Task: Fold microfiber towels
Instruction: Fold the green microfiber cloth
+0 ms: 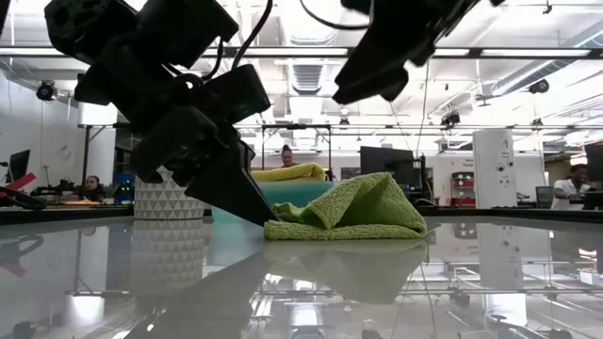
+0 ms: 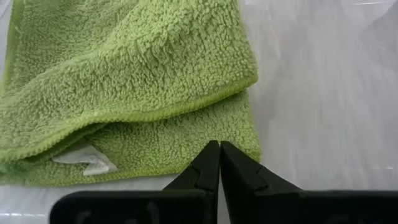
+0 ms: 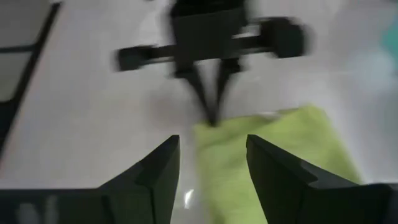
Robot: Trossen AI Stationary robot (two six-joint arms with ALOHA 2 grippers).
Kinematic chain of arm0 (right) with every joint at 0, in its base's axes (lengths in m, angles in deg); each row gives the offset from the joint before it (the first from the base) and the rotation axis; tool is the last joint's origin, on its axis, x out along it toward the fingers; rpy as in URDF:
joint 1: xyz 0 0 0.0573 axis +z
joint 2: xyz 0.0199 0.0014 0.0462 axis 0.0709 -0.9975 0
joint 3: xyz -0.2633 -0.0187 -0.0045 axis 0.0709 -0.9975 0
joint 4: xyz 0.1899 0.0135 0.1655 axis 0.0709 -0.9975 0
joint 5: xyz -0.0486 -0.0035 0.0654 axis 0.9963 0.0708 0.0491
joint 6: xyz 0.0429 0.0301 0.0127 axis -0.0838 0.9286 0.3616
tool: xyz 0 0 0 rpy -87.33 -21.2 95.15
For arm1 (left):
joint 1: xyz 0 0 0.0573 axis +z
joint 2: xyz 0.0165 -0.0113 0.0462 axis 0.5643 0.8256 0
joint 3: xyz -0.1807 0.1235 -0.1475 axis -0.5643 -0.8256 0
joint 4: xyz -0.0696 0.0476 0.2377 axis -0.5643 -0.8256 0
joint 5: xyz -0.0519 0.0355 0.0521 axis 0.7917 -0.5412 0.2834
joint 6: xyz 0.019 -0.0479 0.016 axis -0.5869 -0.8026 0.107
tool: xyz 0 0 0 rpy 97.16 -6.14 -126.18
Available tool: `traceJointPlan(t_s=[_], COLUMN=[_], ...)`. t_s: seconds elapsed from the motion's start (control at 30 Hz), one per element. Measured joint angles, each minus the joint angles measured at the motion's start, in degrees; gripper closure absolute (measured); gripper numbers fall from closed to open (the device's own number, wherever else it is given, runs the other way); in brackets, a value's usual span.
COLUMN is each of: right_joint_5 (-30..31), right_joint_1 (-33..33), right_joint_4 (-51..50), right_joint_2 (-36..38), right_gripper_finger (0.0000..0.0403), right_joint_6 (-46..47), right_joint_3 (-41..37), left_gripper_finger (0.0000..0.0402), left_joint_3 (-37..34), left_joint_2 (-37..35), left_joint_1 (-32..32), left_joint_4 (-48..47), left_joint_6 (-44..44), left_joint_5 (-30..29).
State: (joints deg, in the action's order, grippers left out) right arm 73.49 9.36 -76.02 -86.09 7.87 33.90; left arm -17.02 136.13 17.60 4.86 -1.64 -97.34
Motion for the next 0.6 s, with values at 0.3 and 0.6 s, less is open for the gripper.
traceJointPlan(t_s=[0.3,0.6], right_joint_5=[3.31,11.89], right_joint_1=[5.5,5.42], right_joint_4=[-14.75,-21.24], right_joint_2=[-9.94,-23.63], right_gripper_finger=[0.0234,0.0234], right_joint_6=[1.22,-6.98], right_joint_3=[12.56,20.07], left_gripper_finger=[0.0402,0.0402], left_joint_3=[-0.07,0.04], left_joint_2=[-0.09,-0.11], left_joint_1=[0.15,0.15], left_joint_4=[0.17,0.43], left_joint_6=[0.94,0.98], left_joint_5=[-0.04,-0.04])
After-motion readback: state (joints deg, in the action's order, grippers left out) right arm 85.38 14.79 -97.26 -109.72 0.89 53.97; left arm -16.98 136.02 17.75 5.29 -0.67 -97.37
